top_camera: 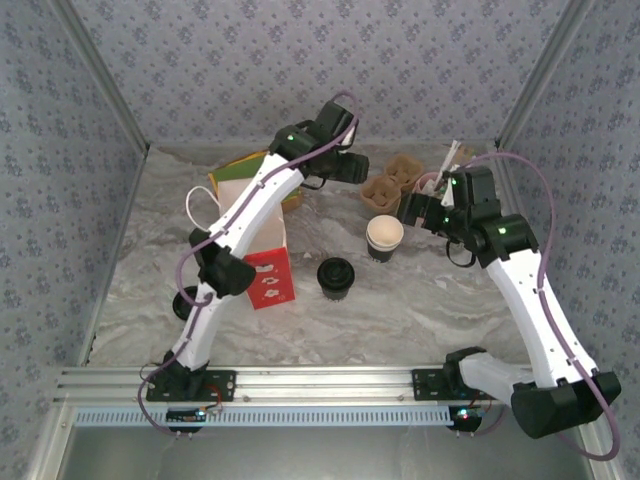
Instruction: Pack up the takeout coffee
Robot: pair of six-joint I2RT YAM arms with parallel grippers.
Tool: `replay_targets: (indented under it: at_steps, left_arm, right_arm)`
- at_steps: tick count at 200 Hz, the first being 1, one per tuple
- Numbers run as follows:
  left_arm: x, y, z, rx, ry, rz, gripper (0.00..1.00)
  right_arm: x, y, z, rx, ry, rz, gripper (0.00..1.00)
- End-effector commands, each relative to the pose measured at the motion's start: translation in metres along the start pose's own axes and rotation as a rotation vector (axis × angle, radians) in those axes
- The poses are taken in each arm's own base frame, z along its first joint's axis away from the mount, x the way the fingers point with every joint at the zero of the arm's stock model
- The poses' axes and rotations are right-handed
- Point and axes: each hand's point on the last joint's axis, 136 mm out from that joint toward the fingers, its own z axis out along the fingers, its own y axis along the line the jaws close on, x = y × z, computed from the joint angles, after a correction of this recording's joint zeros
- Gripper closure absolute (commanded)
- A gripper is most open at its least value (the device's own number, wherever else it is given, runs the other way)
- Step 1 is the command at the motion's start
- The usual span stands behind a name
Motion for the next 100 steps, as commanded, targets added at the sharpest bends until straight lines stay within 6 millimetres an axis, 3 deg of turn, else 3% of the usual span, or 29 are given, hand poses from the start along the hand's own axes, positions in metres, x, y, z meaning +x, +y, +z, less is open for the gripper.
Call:
replay_targets:
  at_steps: [1,53,61,100]
  left_arm:
    - [-0.006,-0.008,0.007,0.022,-0.022,0.009,0.27]
    - [0.008,-0.009,0.046,0.042,0.037,-0.024,0.33]
    - [0.011,-0.009,0.050,0.040,0.046,-0.030,0.33]
    - [0.011,-0.008,0.041,0.036,0.049,-0.036,0.33]
  right_arm:
    - [0.007,-0.010,-0.001,0.026,0.013,0.031,0.00]
    - [0.008,-0.012,0.021,0.005,0.045,0.047,0.08]
    - [0.019,-0.019,0.034,0.022,0.085,0.054,0.11]
    - [0.016,-0.018,0.075,0.012,0.151,0.065,0.28]
